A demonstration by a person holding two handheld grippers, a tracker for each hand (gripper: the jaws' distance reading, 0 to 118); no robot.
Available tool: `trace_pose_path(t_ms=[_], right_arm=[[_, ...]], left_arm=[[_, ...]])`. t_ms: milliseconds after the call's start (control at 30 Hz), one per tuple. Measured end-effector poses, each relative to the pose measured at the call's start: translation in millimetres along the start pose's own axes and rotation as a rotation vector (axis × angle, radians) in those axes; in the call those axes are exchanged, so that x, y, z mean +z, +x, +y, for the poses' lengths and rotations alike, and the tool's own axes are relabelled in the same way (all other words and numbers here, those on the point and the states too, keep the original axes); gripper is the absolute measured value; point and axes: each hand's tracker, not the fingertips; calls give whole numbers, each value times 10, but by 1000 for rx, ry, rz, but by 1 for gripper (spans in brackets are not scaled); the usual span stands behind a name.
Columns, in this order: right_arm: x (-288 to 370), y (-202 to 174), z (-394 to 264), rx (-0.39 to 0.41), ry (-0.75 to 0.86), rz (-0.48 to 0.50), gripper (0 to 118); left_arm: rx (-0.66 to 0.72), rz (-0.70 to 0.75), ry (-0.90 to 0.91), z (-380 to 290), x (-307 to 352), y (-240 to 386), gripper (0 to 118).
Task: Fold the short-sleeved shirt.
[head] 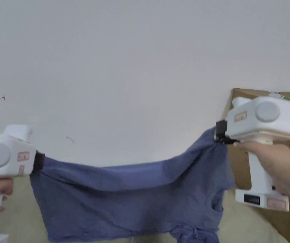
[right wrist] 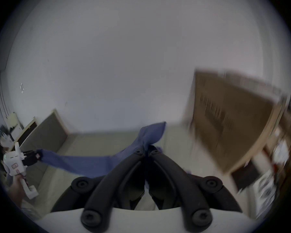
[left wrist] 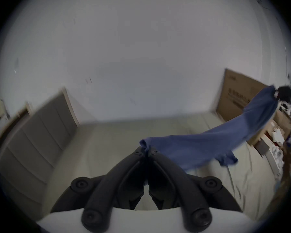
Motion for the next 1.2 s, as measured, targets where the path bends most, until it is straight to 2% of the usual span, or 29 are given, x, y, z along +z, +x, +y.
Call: trace_pose_path(t_ms=[67, 100, 167, 233, 300, 333, 433, 533, 633, 700, 767, 833, 933, 967, 1033, 1067, 1100, 1133, 1167, 1200], right_arm=[[-294, 161, -861, 8, -156, -39, 1], [-397, 235, -1305, 29, -242, -46, 1], [-400, 363, -2094, 22, -352, -57, 1], [-293, 582, -2775, -41, -465, -10, 1], [20, 736, -3257, -124, -500, 20, 1], [283, 792, -3440, -119, -501, 31, 1], [982, 1012, -3815, -185, -503, 50, 1], [1617, 1215, -4049, -188, -485, 18, 1], [2101, 1409, -4229, -203, -442, -77, 1], [2292, 1509, -4319, -188, -444, -122, 1], [2448, 1550, -4417, -146, -444, -166, 1], [2553, 1575, -4496, -159, -440, -192, 1], [2551, 1571, -4593, -129, -485, -235, 1], [2512, 1575, -4619, -125, -516, -240, 1], [2417, 1576, -4682, -142, -553, -190, 2], [2395, 1574, -4691, -146, -542, -193, 7], [2406, 1551, -4680, -158, -518, -197, 23], [2414, 1540, -4663, -172, -493, -195, 68], [2436, 1521, -4629, -192, -460, -179, 101], [2469, 1484, -4595, -201, -438, -159, 117]], left_arm=[[47, -66, -124, -669, -148, 84, 2], [47, -69, -193, -1028, -174, 126, 2], [20, -60, -295, -1643, -199, 111, 2], [-15, -70, -370, -2231, -6, 111, 2], [-20, -98, -412, -2669, 306, 44, 2], [-41, -87, -438, -2852, 479, 20, 2], [-37, -127, -436, -3221, 1070, -111, 2], [-4, -134, -417, -3459, 1543, -249, 2], [5, -120, -417, -3644, 1897, -284, 2], [24, -134, -438, -3756, 2078, -219, 2], [-12, -169, -444, -3880, 2235, -88, 2], [-86, -181, -450, -3999, 2382, 78, 2], [-92, -170, -457, -4130, 2484, 128, 2], [-76, -165, -457, -4158, 2493, 105, 2], [-13, -139, -441, -4189, 2514, 4, 3], [8, -134, -431, -4188, 2528, -40, 8], [38, -152, -421, -4169, 2559, -86, 20], [34, -140, -421, -4152, 2598, -97, 51], [25, -120, -412, -4134, 2648, -91, 85], [10, -109, -393, -4114, 2710, -96, 113]])
